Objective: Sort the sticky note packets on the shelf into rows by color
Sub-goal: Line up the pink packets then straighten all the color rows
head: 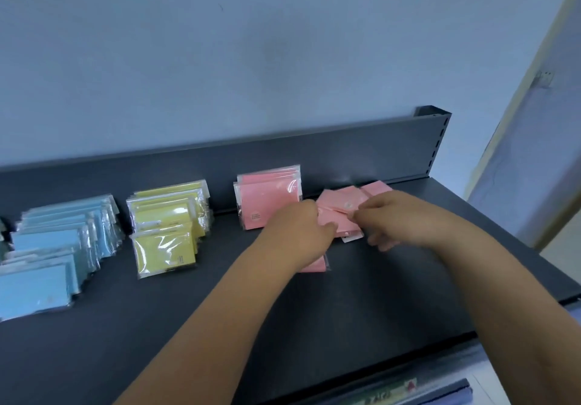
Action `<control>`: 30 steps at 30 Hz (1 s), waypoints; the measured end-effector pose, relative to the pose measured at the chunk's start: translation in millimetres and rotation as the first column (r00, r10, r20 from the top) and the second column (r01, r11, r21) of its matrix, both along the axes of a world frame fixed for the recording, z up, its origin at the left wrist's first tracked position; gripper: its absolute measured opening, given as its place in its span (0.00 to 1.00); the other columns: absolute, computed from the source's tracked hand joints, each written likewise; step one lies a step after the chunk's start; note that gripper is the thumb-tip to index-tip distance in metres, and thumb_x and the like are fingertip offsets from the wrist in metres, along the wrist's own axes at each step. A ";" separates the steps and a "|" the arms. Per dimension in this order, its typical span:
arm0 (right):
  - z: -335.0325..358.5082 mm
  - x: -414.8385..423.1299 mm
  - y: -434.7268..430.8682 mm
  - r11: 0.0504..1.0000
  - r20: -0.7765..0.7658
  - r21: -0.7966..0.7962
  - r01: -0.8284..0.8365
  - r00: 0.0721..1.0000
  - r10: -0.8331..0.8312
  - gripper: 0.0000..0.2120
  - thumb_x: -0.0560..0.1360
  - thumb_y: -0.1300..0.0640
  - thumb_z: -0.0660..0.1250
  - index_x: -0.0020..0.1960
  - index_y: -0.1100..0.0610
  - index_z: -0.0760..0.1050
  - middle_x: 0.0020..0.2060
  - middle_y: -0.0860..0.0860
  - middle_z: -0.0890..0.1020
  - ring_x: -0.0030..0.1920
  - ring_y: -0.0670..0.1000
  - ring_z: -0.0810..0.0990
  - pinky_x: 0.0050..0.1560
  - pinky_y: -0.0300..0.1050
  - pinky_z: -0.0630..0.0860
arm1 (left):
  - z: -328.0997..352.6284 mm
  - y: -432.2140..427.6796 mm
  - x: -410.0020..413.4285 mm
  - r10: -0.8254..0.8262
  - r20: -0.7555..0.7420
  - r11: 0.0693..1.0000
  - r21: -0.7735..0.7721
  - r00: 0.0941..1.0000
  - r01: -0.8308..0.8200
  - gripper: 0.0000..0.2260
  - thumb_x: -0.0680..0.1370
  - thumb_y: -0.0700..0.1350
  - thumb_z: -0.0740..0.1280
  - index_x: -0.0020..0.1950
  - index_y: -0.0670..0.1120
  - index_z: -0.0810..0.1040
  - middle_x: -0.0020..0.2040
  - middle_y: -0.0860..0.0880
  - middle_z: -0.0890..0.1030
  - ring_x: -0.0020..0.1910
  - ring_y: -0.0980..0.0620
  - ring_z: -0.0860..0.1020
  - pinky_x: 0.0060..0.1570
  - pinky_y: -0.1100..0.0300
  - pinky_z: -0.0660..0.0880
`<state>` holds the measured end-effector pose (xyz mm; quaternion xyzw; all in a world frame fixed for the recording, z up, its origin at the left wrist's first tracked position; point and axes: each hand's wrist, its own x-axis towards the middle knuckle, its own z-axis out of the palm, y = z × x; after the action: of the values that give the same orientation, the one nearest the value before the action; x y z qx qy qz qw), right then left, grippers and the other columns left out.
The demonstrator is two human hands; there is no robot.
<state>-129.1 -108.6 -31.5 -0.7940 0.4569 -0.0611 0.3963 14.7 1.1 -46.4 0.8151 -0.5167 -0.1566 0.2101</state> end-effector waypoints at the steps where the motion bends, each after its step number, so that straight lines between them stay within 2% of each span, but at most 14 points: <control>1: 0.2 0.9 -3.5 0.997 0.063 0.077 0.025 0.998 -0.030 0.15 0.79 0.49 0.70 0.49 0.62 0.80 0.44 0.58 0.84 0.45 0.56 0.86 0.49 0.50 0.84 | -1.5 -3.3 -2.6 0.029 0.002 1.000 -0.010 1.000 -0.029 0.13 0.81 0.54 0.65 0.52 0.44 0.77 0.48 0.47 0.79 0.52 0.43 0.78 0.43 0.54 0.72; 3: -2.7 1.4 -11.2 0.969 0.177 0.224 0.104 0.974 -0.145 0.14 0.79 0.53 0.72 0.55 0.64 0.81 0.49 0.60 0.86 0.43 0.55 0.84 0.46 0.49 0.83 | -2.5 -6.7 -11.6 0.101 -0.008 0.995 -0.025 0.995 -0.102 0.13 0.80 0.53 0.65 0.40 0.46 0.72 0.38 0.50 0.73 0.44 0.45 0.76 0.33 0.57 0.65; 5: -4.9 -2.0 -21.5 0.926 0.203 0.339 0.167 0.948 -0.245 0.13 0.78 0.57 0.73 0.57 0.65 0.81 0.49 0.61 0.86 0.41 0.55 0.82 0.45 0.49 0.82 | -2.2 -10.8 -23.2 0.153 -0.036 0.988 -0.028 0.988 -0.154 0.15 0.79 0.53 0.64 0.37 0.47 0.69 0.36 0.50 0.72 0.38 0.47 0.73 0.30 0.59 0.62; 7: -5.5 -9.1 -32.2 0.903 0.182 0.377 0.205 0.940 -0.289 0.13 0.76 0.59 0.74 0.57 0.65 0.81 0.45 0.59 0.85 0.39 0.54 0.80 0.40 0.48 0.81 | 0.2 -15.2 -37.2 0.159 -0.059 0.987 -0.015 0.986 -0.160 0.14 0.79 0.54 0.64 0.38 0.47 0.71 0.37 0.49 0.74 0.37 0.47 0.74 0.30 0.58 0.65; 11: -2.5 -27.5 -50.9 0.907 0.171 0.311 0.284 0.922 -0.347 0.13 0.73 0.66 0.76 0.57 0.65 0.80 0.42 0.58 0.81 0.38 0.53 0.78 0.37 0.48 0.78 | 5.5 -26.4 -71.1 0.166 -0.164 0.986 0.018 0.972 -0.165 0.16 0.78 0.58 0.64 0.43 0.46 0.77 0.39 0.49 0.77 0.38 0.50 0.76 0.30 0.58 0.66; 14: 0.1 -41.1 -59.9 0.886 0.223 0.384 0.261 0.905 -0.363 0.13 0.73 0.73 0.72 0.56 0.66 0.81 0.44 0.59 0.85 0.38 0.55 0.82 0.39 0.49 0.81 | 4.6 -34.7 -92.3 0.190 -0.198 0.982 0.024 0.961 -0.189 0.17 0.78 0.60 0.64 0.47 0.47 0.79 0.41 0.50 0.78 0.40 0.52 0.77 0.31 0.58 0.67; 16: 1.3 -51.4 -65.4 0.871 0.268 0.435 0.227 0.891 -0.366 0.11 0.73 0.75 0.71 0.54 0.66 0.82 0.46 0.60 0.86 0.41 0.57 0.84 0.42 0.50 0.82 | 2.5 -36.2 -100.2 0.199 -0.213 0.980 0.023 0.957 -0.198 0.15 0.79 0.60 0.64 0.48 0.48 0.80 0.44 0.51 0.80 0.43 0.52 0.78 0.37 0.57 0.73; 19: 5.9 -66.9 -76.2 0.914 0.347 0.369 0.168 0.887 -0.303 0.10 0.73 0.75 0.71 0.48 0.63 0.84 0.45 0.59 0.87 0.43 0.56 0.86 0.40 0.48 0.82 | 2.8 -31.3 -100.4 0.272 -0.186 0.955 -0.073 0.944 -0.289 0.12 0.80 0.57 0.64 0.52 0.50 0.81 0.50 0.52 0.81 0.49 0.52 0.79 0.52 0.53 0.77; 21: 10.1 -74.9 -80.4 0.948 0.424 0.295 0.114 0.874 -0.237 0.10 0.73 0.74 0.71 0.45 0.60 0.86 0.43 0.56 0.89 0.45 0.55 0.87 0.42 0.48 0.83 | 4.7 -30.1 -95.6 0.332 -0.218 0.912 -0.174 0.918 -0.371 0.11 0.81 0.52 0.64 0.59 0.49 0.80 0.55 0.52 0.81 0.52 0.52 0.79 0.55 0.54 0.76; 22: 12.4 -77.2 -81.0 0.966 0.459 0.250 0.070 0.870 -0.182 0.10 0.74 0.73 0.71 0.46 0.59 0.86 0.43 0.54 0.89 0.46 0.54 0.88 0.45 0.49 0.83 | 6.1 -30.3 -93.8 0.338 -0.289 0.892 -0.204 0.896 -0.403 0.10 0.82 0.50 0.64 0.60 0.50 0.81 0.55 0.53 0.82 0.51 0.52 0.79 0.56 0.53 0.77; 24: 15.6 -80.0 -79.5 0.988 0.517 0.155 -0.021 0.854 -0.063 0.11 0.75 0.72 0.71 0.48 0.58 0.87 0.44 0.53 0.89 0.48 0.53 0.88 0.48 0.49 0.84 | 7.8 -30.7 -93.6 0.283 -0.469 0.866 -0.251 0.837 -0.433 0.10 0.83 0.47 0.63 0.57 0.51 0.84 0.51 0.54 0.85 0.47 0.51 0.81 0.56 0.48 0.80; 26: 18.3 -80.9 -74.8 0.994 0.573 0.067 -0.083 0.819 0.030 0.13 0.74 0.72 0.72 0.48 0.55 0.87 0.44 0.52 0.89 0.46 0.51 0.88 0.46 0.44 0.83 | 9.8 -29.3 -94.6 0.223 -0.552 0.842 -0.306 0.804 -0.444 0.09 0.82 0.46 0.65 0.52 0.51 0.86 0.47 0.53 0.86 0.47 0.49 0.84 0.55 0.44 0.81; 28: 21.0 -80.5 -68.1 0.994 0.606 -0.023 -0.110 0.789 0.101 0.14 0.74 0.71 0.72 0.49 0.54 0.87 0.43 0.51 0.88 0.45 0.51 0.87 0.46 0.43 0.82 | 12.7 -25.0 -95.4 0.192 -0.581 0.811 -0.360 0.791 -0.462 0.09 0.81 0.45 0.67 0.48 0.50 0.87 0.45 0.50 0.87 0.45 0.48 0.85 0.53 0.46 0.83; 30: 23.0 -78.9 -61.3 0.991 0.618 -0.092 -0.100 0.774 0.135 0.13 0.74 0.70 0.73 0.50 0.53 0.87 0.42 0.48 0.88 0.45 0.48 0.87 0.48 0.43 0.83 | 16.1 -18.4 -95.8 0.188 -0.593 0.785 -0.388 0.783 -0.482 0.08 0.81 0.45 0.68 0.46 0.48 0.86 0.44 0.47 0.86 0.40 0.51 0.82 0.44 0.50 0.81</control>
<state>-208.0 -169.9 -8.6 -0.7666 0.2481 -0.3072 0.5064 -81.2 -17.4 -30.3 0.7336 -0.3017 -0.1850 0.5801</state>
